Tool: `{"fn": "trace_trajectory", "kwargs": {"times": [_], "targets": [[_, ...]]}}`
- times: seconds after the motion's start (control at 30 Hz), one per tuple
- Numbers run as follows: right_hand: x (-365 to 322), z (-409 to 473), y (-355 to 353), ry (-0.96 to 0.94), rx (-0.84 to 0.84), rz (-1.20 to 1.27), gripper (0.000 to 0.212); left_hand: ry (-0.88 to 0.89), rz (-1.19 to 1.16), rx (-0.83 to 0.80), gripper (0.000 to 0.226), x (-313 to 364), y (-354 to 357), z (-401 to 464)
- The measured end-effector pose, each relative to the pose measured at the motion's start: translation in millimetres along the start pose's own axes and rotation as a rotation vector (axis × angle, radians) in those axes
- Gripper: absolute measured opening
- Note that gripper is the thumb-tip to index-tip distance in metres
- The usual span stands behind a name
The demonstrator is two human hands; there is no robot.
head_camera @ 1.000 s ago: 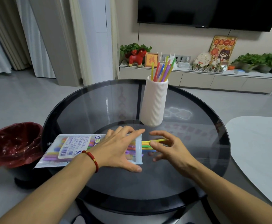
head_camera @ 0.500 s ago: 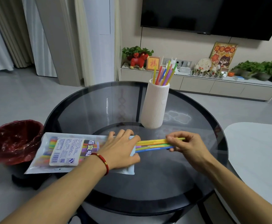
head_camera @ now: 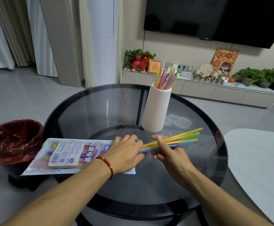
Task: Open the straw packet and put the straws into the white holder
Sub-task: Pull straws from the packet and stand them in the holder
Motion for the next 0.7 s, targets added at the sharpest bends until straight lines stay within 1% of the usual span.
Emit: {"fn": "trace_trajectory", "kwargs": {"times": [0.03,0.07,0.13,0.17,0.23,0.3,0.37,0.57,0.63,0.7], "targets": [[-1,2,4,-0.048,0.055,-0.030,0.028,0.003,-0.018,0.006,0.021,1,0,0],[-5,5,4,-0.092,0.110,-0.082,0.022,-0.003,-0.026,0.004,0.020,1,0,-1],[-17,10,-4,-0.166,0.183,-0.229,0.025,-0.030,-0.012,-0.020,0.020,-3,2,-3],[-25,11,-10,-0.193,0.190,-0.290,0.027,-0.044,0.004,-0.036,0.021,-6,5,-4],[-43,10,-23,-0.222,0.144,-0.368,0.027,-0.044,0.032,-0.078,0.027,-8,10,-5],[-61,4,-32,-0.259,0.061,-0.433,0.026,-0.022,0.048,-0.115,0.036,-5,13,-5],[-78,0,-36,-0.331,0.039,-0.518,0.026,-0.012,0.071,-0.133,0.040,-3,14,-4],[-130,-10,-45,-0.515,0.111,-0.780,0.023,0.000,0.073,-0.159,0.036,-4,16,-5],[-148,-10,-42,-0.587,0.098,-0.902,0.023,0.009,0.050,-0.148,0.033,-4,16,-6],[-153,-1,-33,-0.581,0.072,-1.050,0.023,0.016,0.033,-0.143,0.031,-5,16,-6]]}}
Point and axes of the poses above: each hand's wrist, its own z-axis towards the middle knuckle, its own y-axis out of the palm, x = y × z, the point moved 2 cm from there along z, towards the middle knuckle, and after that the axes turned 2 degrees about -y, right-handed, at the moved point
